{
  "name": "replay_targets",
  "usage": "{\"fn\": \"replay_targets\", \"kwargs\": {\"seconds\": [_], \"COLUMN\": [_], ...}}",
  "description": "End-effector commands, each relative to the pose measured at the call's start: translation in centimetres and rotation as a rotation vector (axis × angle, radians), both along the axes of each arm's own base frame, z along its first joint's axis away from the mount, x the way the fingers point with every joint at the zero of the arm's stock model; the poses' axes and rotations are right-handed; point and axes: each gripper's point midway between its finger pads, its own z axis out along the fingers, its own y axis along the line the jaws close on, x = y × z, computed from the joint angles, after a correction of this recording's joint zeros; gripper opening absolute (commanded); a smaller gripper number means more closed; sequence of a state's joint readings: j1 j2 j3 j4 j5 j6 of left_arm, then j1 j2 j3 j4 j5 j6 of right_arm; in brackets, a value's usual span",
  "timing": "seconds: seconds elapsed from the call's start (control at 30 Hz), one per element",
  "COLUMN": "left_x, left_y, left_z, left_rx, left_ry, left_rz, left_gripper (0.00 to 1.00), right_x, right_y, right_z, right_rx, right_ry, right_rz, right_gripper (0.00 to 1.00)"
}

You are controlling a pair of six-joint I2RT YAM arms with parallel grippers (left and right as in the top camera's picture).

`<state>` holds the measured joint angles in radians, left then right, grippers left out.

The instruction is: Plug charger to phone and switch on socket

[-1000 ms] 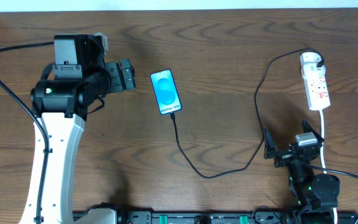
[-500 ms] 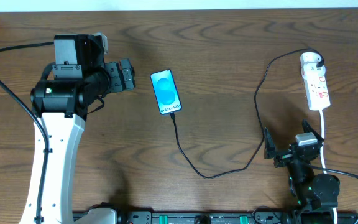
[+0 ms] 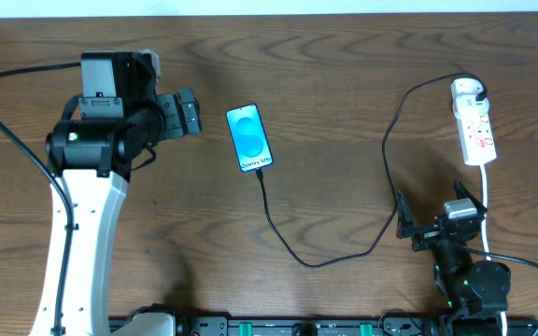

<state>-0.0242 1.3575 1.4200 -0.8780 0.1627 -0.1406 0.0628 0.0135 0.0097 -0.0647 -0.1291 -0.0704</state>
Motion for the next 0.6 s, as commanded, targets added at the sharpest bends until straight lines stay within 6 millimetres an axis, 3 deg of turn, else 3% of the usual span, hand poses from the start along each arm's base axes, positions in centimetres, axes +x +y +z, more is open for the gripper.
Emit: {"fn": "replay_targets", "kwargs": {"seconds": [0.0,0.3,0.57], "left_x": [-1.6,-3.9,-6.1], "left_y": [1.3,1.5,1.6], "left_z": [1.0,1.4,-1.2], "left_rx": [0.059,0.055,0.047], "left_ry": [-0.057,-0.35,-0.579], "left_rz": [0.042,0.052,0.057], "left_gripper": [0.98,0.98,0.98], "right_x": [0.0,0.0,0.0], "right_y": [-0.4,-0.4,-0.4], "right_z": [-0.1,-0.1,-0.1], "right_rx": [-0.007,-0.007,-0.007], "right_ry": [-0.003,-0.003,-0.003], "right_rz": [-0.019,-0.019,-0.019], "right_gripper": [0.99,0.99,0.99]}}
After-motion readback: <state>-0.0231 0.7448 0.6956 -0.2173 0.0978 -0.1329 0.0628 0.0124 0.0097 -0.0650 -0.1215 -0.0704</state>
